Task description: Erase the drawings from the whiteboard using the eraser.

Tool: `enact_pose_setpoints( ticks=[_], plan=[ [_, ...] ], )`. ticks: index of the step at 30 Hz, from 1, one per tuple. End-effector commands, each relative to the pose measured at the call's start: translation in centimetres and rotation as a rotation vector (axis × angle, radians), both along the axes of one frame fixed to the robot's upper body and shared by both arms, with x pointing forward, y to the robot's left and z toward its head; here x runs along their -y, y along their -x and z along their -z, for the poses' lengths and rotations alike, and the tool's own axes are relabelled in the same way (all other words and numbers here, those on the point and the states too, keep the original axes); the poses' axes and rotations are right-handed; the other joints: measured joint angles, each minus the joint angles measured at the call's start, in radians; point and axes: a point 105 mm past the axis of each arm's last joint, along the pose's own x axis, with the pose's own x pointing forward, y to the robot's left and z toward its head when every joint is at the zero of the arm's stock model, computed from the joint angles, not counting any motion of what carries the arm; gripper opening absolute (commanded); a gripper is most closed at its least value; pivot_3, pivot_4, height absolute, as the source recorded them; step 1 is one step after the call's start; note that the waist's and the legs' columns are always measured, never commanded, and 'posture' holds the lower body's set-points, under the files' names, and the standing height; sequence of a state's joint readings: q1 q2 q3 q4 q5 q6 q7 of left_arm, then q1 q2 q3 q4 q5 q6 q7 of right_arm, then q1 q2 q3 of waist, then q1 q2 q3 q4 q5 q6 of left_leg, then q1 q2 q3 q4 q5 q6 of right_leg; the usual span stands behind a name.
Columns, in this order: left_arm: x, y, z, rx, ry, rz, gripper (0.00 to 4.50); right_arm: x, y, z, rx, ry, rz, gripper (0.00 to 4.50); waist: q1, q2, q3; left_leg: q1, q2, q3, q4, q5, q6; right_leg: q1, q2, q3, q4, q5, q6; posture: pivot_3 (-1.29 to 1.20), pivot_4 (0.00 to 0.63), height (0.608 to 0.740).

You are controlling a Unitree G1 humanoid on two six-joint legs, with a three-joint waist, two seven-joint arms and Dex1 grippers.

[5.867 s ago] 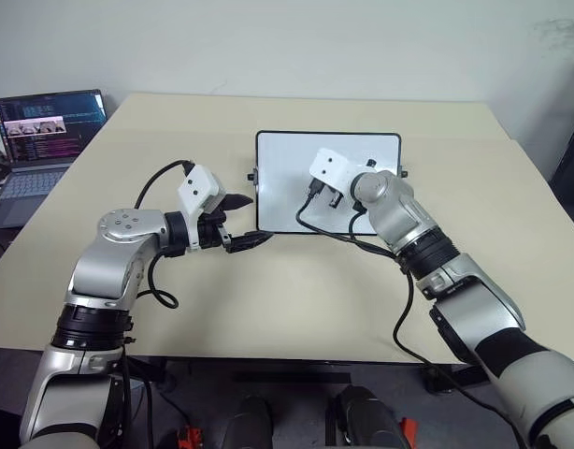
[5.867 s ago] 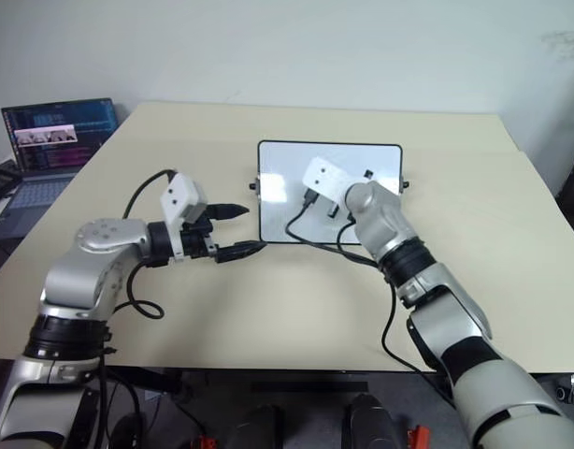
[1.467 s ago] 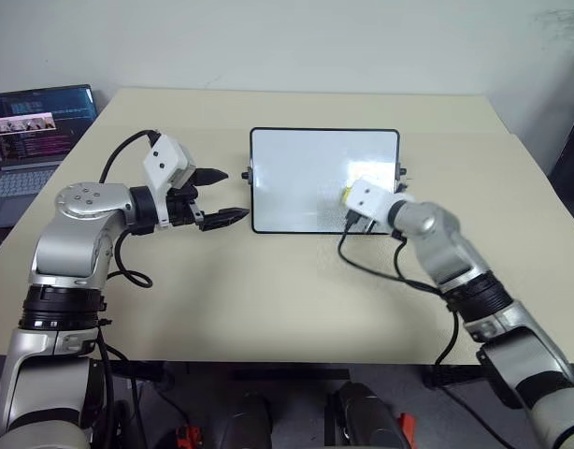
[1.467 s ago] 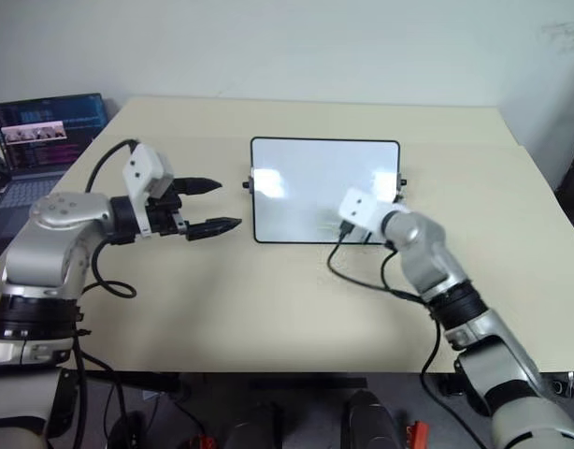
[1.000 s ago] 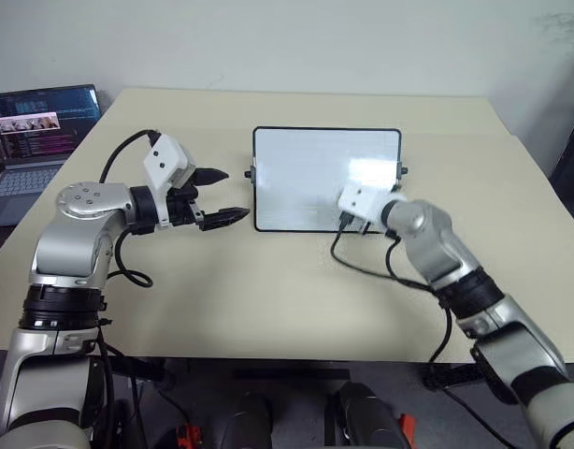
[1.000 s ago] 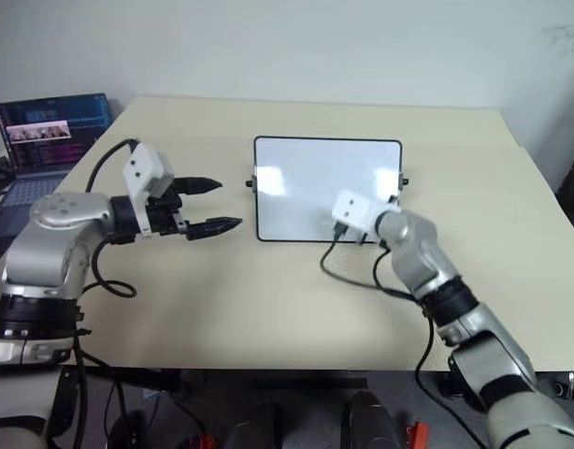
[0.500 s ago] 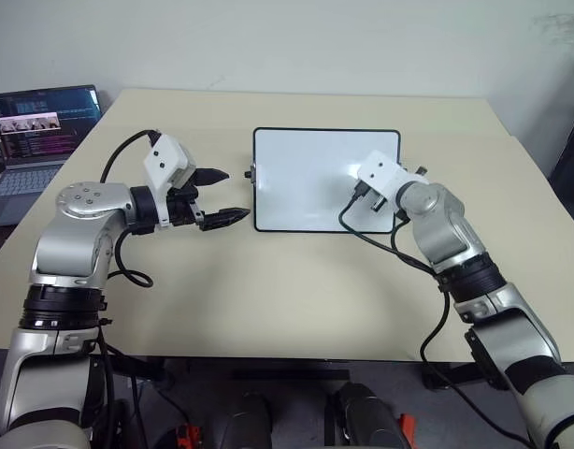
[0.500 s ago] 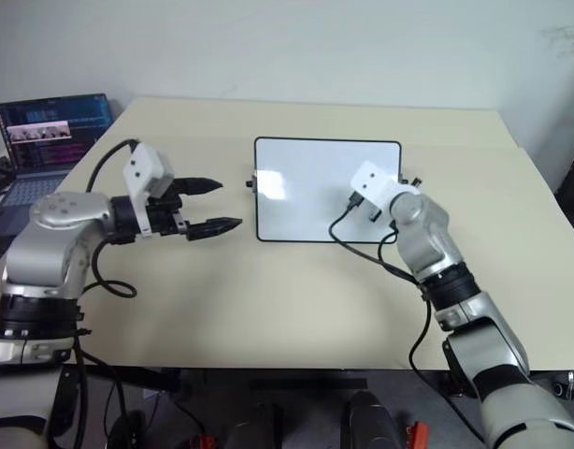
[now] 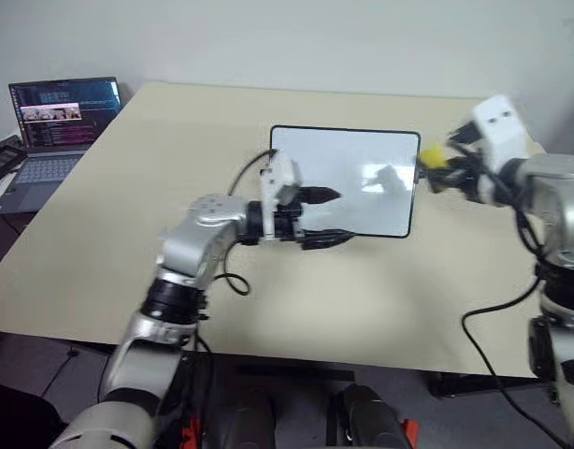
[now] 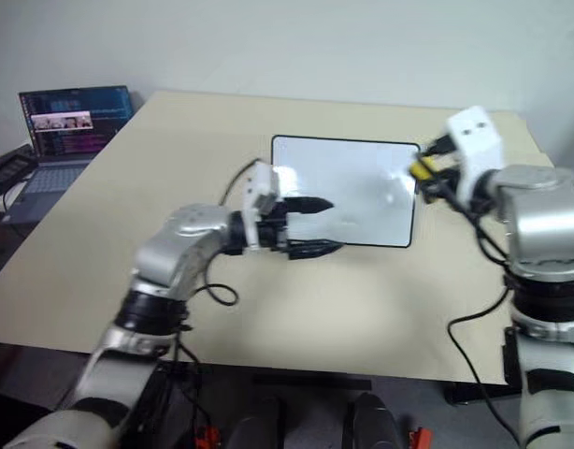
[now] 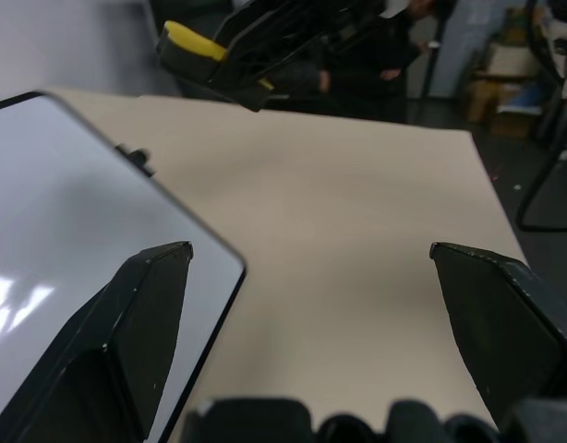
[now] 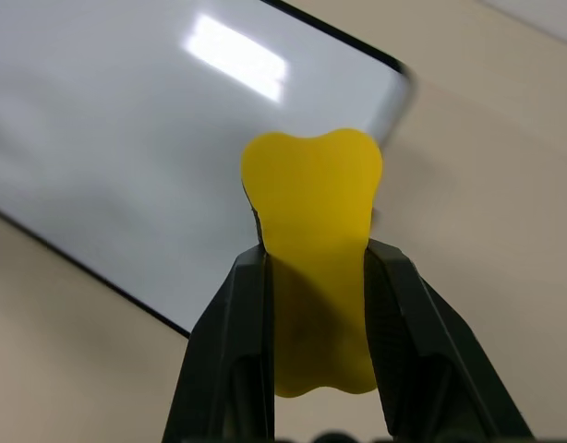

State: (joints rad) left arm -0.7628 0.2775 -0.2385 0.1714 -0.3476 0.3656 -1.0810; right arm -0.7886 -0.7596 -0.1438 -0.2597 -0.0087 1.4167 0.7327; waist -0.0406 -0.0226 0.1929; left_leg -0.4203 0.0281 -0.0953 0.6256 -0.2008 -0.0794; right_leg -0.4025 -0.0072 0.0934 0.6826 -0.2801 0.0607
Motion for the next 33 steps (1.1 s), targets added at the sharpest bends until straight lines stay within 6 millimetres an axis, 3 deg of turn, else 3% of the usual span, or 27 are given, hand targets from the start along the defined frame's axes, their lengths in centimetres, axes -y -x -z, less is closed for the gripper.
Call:
enact_pose_setpoints(
  ticks=[1,6,13,17,20,22,25,33],
  plan=[
    [2.8,-0.1,-0.2,0.066,0.02,0.034,4.5,3.3,1.2,0.1,0.008,-0.088,0.103,0.98,-0.004,0.0,0.0,-0.001,0.0,0.001,0.0,0.0,0.0,0.0,0.0,0.001,-0.001,0.0,0.0,0.0,0.15,0.74],
    [6.4,0.4,0.7,0.091,0.032,0.074,4.5,7.6,2.3,3.6,-0.079,-0.104,0.241,0.98,-0.011,0.002,-0.001,0.0,0.0,0.005,-0.002,-0.001,0.001,-0.002,0.0,0.004,-0.001,0.0,0.0,0.0,0.15,0.74],
    [8.3,0.3,1.6,0.093,0.033,0.066,4.5,8.5,2.2,7.0,-0.161,-0.133,0.266,0.98,-0.023,0.005,-0.002,0.002,0.0,0.008,-0.002,-0.001,0.002,-0.001,0.0,0.008,-0.001,0.0,0.001,0.0,0.15,0.74],
    [8.2,0.2,2.1,0.098,0.013,0.059,4.5,8.5,1.6,8.8,-0.208,-0.153,0.262,0.98,-0.023,0.005,-0.002,0.002,0.0,0.008,-0.001,-0.001,0.002,-0.001,0.0,0.008,-0.001,0.0,0.002,0.0,0.15,0.74],
    [7.9,0.2,2.2,0.1,0.01,0.056,4.5,8.4,1.3,9.3,-0.226,-0.145,0.258,0.98,-0.023,0.005,-0.002,0.002,0.0,0.008,-0.001,-0.001,0.002,-0.001,0.0,0.008,-0.001,0.0,0.002,0.0,0.15,0.74],
    [7.7,0.2,2.2,0.101,0.008,0.052,4.5,8.6,1.1,9.6,-0.234,-0.134,0.264,1.72,-0.022,0.005,-0.002,0.002,0.0,0.008,-0.001,-0.001,0.002,-0.001,0.0,0.008,-0.001,0.0,0.002,0.0,0.15,0.74],
    [7.5,0.0,2.1,0.102,0.006,0.043,4.5,8.6,0.8,9.7,-0.239,-0.138,0.264,2.43,-0.021,0.005,-0.002,0.002,0.0,0.008,-0.001,-0.001,0.002,-0.001,0.0,0.008,-0.002,0.0,0.002,0.0,0.15,0.74],
    [6.8,-0.3,2.2,0.096,-0.002,0.021,4.5,8.3,0.5,9.0,-0.237,-0.157,0.251,2.43,-0.02,0.005,-0.002,0.002,0.0,0.008,-0.001,-0.001,0.002,-0.001,0.0,0.008,-0.002,0.0,0.002,0.0,0.15,0.74]
  ],
)
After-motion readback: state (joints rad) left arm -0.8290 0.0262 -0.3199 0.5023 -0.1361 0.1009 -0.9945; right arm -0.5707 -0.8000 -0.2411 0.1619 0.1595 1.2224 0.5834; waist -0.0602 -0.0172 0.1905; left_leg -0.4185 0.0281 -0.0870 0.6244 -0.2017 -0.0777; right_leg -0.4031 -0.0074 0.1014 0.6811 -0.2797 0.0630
